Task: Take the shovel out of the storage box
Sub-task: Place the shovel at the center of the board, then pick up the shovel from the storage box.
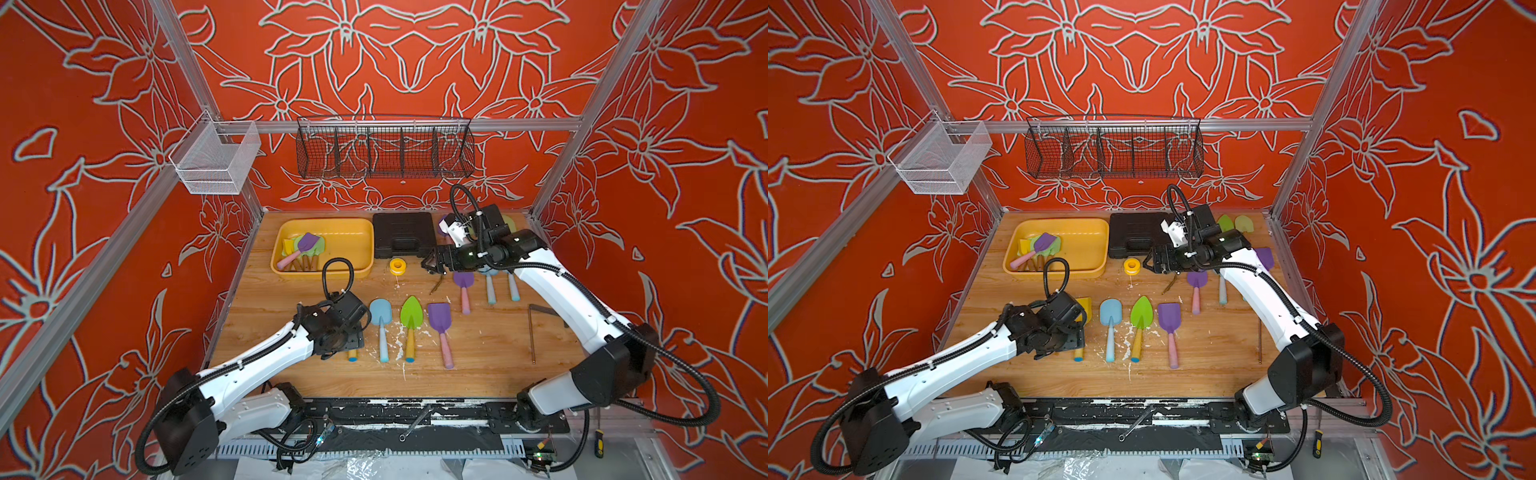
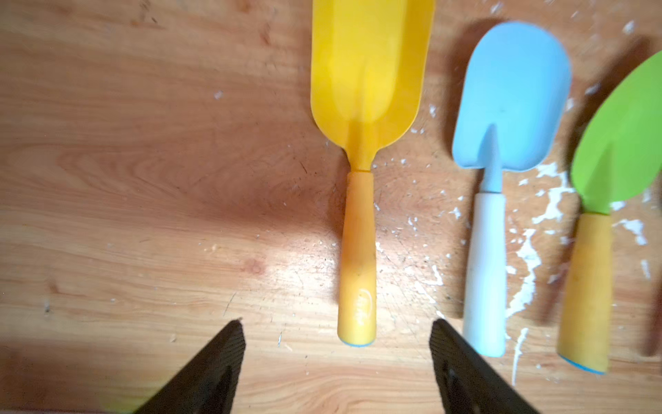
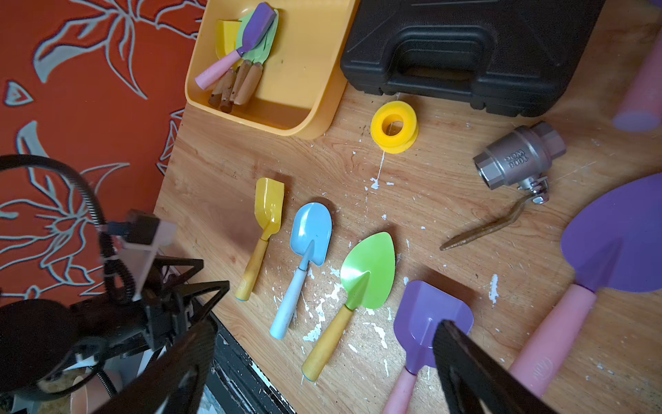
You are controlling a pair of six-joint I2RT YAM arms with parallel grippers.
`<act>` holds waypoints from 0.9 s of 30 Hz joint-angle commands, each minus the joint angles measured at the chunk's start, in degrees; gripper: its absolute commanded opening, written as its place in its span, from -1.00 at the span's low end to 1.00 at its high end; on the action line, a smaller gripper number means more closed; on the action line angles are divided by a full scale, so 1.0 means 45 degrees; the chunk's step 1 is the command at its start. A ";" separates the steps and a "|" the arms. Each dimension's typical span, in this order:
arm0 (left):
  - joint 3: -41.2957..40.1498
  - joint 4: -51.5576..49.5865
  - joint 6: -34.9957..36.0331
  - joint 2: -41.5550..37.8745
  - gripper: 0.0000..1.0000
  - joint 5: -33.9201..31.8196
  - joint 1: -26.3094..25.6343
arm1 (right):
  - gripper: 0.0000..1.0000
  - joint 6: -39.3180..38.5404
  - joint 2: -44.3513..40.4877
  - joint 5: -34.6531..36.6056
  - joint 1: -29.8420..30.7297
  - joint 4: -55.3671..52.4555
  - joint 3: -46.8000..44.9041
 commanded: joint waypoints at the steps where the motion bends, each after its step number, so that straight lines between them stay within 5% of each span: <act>1: 0.1264 -0.1664 -0.0246 -0.0559 0.73 -0.1245 0.0234 | 0.95 -0.0088 -0.0131 0.0066 -0.0084 -0.0014 -0.0176; 6: 0.3261 -0.2353 0.1357 -0.0222 0.78 0.0857 0.3813 | 0.95 -0.0109 -0.0152 -0.0029 -0.0102 0.0003 -0.0139; 9: 0.4678 -0.3015 0.2501 0.0781 0.78 0.0777 0.5204 | 0.95 -0.0066 -0.0174 -0.0094 -0.0102 -0.0007 -0.0081; 18: 0.8360 -0.2921 0.6552 0.4991 0.62 0.0892 0.8447 | 0.95 -0.0183 -0.0395 0.0010 -0.0102 -0.0266 -0.0040; 27: 1.3019 -0.2975 1.0361 1.0100 0.34 0.0933 1.0407 | 0.95 0.0003 -0.0319 -0.0072 -0.0103 -0.0262 -0.0075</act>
